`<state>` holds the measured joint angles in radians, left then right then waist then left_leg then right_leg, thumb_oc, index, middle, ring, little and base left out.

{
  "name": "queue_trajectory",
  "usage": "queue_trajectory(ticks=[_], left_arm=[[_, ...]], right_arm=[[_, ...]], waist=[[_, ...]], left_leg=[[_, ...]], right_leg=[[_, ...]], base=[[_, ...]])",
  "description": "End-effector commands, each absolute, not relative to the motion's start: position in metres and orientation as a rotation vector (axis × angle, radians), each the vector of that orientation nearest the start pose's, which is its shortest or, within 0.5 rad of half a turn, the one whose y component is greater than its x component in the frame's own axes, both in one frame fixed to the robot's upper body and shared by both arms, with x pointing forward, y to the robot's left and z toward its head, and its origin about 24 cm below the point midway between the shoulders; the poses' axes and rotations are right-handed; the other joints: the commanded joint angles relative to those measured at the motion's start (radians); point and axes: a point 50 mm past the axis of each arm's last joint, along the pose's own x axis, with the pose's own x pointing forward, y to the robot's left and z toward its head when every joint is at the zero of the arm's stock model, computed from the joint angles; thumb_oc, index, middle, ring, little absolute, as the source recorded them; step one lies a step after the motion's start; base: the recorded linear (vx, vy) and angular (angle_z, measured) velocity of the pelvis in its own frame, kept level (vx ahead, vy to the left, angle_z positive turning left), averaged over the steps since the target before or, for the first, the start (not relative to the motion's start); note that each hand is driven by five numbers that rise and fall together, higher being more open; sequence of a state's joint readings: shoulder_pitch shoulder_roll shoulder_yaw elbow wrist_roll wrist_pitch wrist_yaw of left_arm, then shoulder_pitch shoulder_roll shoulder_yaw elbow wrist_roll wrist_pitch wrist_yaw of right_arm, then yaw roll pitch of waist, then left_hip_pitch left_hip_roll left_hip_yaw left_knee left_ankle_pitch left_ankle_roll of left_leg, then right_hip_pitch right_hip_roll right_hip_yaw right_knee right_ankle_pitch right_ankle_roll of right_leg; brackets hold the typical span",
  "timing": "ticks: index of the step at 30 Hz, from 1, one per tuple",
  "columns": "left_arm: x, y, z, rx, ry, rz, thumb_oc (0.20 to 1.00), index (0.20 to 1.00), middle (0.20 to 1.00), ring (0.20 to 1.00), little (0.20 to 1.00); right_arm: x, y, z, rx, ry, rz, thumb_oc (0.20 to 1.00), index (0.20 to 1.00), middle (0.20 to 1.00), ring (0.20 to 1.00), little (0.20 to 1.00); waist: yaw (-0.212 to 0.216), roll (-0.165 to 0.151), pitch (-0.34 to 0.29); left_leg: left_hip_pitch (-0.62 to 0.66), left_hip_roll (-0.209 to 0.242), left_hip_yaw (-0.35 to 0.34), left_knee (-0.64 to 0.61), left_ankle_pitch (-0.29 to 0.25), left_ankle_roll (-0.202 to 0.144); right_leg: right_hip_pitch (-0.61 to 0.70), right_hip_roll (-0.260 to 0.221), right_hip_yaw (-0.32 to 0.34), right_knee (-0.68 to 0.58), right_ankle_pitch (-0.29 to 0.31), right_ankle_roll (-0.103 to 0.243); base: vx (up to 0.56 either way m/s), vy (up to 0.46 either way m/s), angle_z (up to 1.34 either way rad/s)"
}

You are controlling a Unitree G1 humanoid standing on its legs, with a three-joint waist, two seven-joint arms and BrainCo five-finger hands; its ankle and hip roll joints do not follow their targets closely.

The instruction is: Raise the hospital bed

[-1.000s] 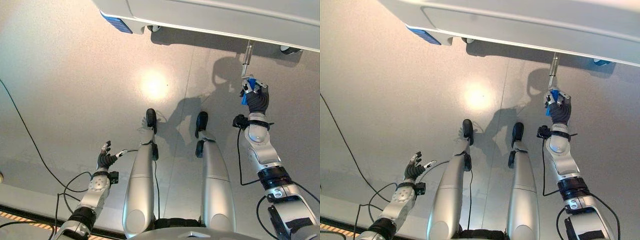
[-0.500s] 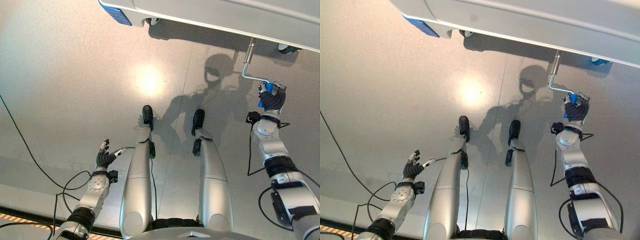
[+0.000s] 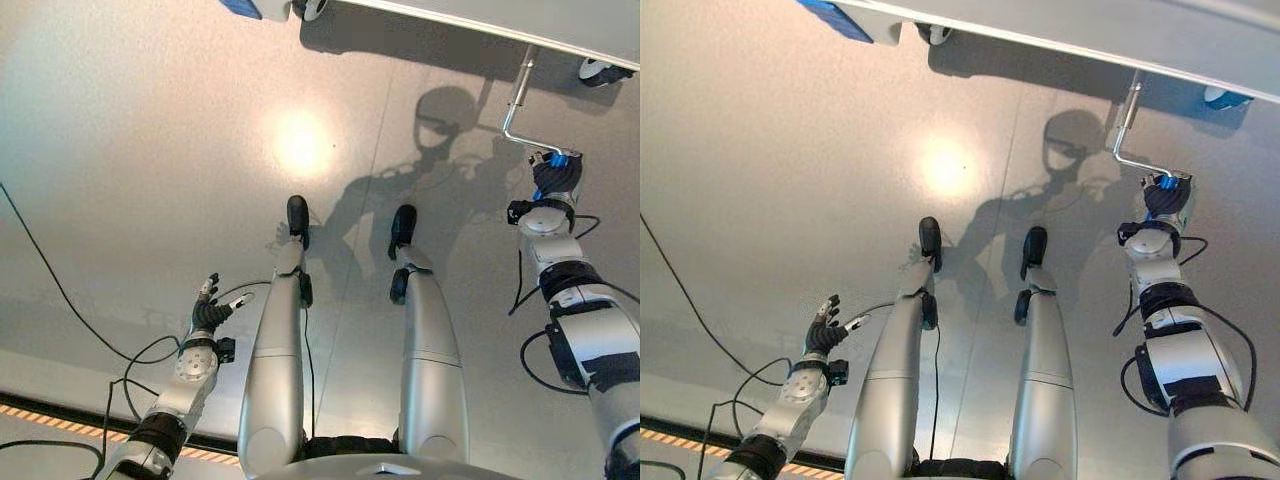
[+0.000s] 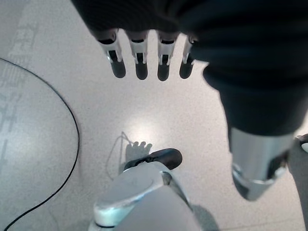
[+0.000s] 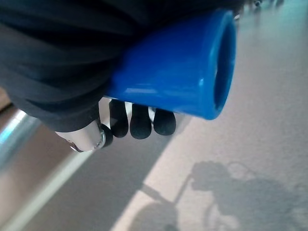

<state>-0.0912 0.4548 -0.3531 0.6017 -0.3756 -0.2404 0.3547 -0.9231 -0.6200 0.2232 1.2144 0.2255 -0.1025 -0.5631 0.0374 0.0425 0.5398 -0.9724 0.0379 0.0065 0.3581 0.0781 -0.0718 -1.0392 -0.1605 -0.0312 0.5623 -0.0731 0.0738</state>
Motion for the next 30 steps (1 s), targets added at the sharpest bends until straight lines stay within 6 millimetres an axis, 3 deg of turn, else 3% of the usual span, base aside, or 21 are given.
queue_trajectory(ticks=[1,13,18,22,30], left_arm=[[0.218,0.231,-0.052,0.200,0.352,0.243,1.000,1.000,1.000,1.000,1.000],[0.227,0.218,-0.048,0.194,0.333,0.199,1.000,1.000,1.000,1.000,1.000],[0.230,0.217,-0.046,0.203,0.327,0.184,1.000,1.000,1.000,1.000,1.000],[0.233,0.215,-0.044,0.200,0.318,0.175,1.000,1.000,1.000,1.000,1.000],[0.239,0.211,-0.038,0.202,0.288,0.156,1.000,1.000,1.000,1.000,1.000]], right_arm=[[0.336,-0.376,0.141,-0.597,0.141,-0.910,0.200,0.200,0.200,0.200,0.200],[0.350,-0.357,0.135,-0.595,0.195,-0.830,0.200,0.200,0.200,0.200,0.200],[0.361,-0.338,0.131,-0.590,0.196,-0.758,0.200,0.200,0.200,0.200,0.200],[0.375,-0.318,0.139,-0.600,0.178,-0.692,0.200,0.200,0.200,0.200,0.200],[0.387,-0.305,0.160,-0.629,0.129,-0.642,0.200,0.200,0.200,0.200,0.200]], waist=[[0.000,0.083,-0.020],[0.034,0.119,-0.020],[0.048,0.133,-0.020],[0.066,0.147,-0.020],[0.095,0.171,-0.020]], left_leg=[[-0.017,0.001,-0.017,0.089,-0.052,-0.005],[-0.089,-0.008,-0.038,0.129,-0.049,-0.006],[-0.117,-0.016,-0.043,0.140,-0.048,-0.006],[-0.142,-0.027,-0.052,0.154,-0.047,-0.005],[-0.178,-0.046,-0.066,0.180,-0.053,-0.008]], right_leg=[[0.003,0.026,0.005,0.004,0.041,0.043],[-0.066,0.015,-0.014,0.067,0.021,0.036],[-0.090,0.005,-0.022,0.091,0.017,0.036],[-0.110,-0.007,-0.028,0.114,0.011,0.036],[-0.135,-0.027,-0.037,0.155,-0.009,0.038]], base=[[0.00,0.000,0.00],[0.00,-0.018,0.05],[0.00,0.002,0.08],[0.01,0.009,0.08],[0.02,0.010,0.08]])
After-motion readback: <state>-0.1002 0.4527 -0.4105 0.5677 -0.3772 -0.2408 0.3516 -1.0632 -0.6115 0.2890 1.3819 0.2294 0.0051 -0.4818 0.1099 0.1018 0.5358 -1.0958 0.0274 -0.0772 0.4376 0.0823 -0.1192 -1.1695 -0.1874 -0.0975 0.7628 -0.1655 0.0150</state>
